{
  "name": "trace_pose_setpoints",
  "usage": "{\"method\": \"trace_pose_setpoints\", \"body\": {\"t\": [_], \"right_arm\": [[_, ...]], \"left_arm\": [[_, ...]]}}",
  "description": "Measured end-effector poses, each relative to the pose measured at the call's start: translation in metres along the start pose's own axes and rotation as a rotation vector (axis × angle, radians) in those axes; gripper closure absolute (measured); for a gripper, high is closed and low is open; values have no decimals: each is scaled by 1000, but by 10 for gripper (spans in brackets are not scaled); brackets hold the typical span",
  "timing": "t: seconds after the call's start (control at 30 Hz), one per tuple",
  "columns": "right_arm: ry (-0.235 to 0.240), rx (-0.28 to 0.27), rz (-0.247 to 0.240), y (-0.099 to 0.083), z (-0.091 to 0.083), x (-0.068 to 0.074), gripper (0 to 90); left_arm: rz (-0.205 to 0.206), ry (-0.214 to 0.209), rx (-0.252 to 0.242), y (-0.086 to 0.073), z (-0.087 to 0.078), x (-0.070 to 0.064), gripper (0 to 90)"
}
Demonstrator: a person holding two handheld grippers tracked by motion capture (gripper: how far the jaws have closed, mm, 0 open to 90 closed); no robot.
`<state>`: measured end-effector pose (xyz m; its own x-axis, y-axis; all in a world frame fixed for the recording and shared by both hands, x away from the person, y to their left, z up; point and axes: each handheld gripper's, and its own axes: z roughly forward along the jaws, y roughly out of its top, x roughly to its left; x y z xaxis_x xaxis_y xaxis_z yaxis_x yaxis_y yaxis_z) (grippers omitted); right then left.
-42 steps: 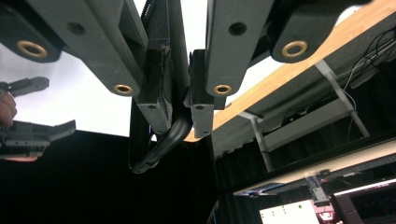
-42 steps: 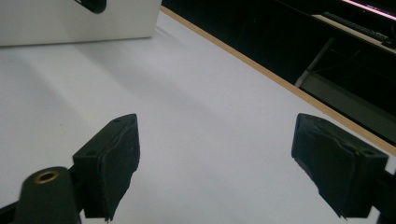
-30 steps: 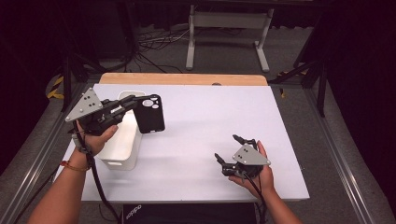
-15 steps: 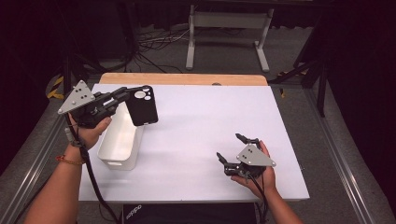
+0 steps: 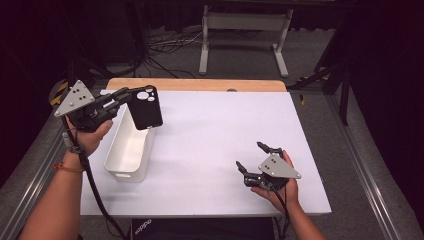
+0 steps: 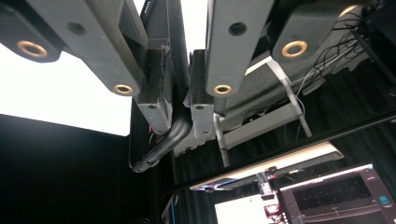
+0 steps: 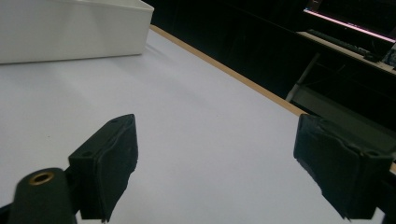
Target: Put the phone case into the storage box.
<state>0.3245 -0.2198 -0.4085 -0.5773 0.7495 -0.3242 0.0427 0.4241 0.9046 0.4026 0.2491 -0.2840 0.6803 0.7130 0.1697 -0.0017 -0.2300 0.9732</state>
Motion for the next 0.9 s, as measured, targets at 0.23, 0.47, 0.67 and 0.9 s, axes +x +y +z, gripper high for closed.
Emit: {"method": "trace_pose_setpoints", "body": {"t": [0.23, 0.47, 0.67, 0.9], "right_arm": [[5, 7, -10, -2, 1, 1, 147], [11, 15, -11, -3, 5, 2, 147], [14, 22, -13, -4, 7, 2, 148], [5, 17, -14, -4, 6, 2, 152]], "left_arm": [[-9, 13, 0, 0, -3, 9, 813], [-13, 31, 7, -2, 0, 22, 813], [-30, 51, 10, -7, 1, 33, 813], [-24, 66, 17, -7, 2, 40, 813]]}}
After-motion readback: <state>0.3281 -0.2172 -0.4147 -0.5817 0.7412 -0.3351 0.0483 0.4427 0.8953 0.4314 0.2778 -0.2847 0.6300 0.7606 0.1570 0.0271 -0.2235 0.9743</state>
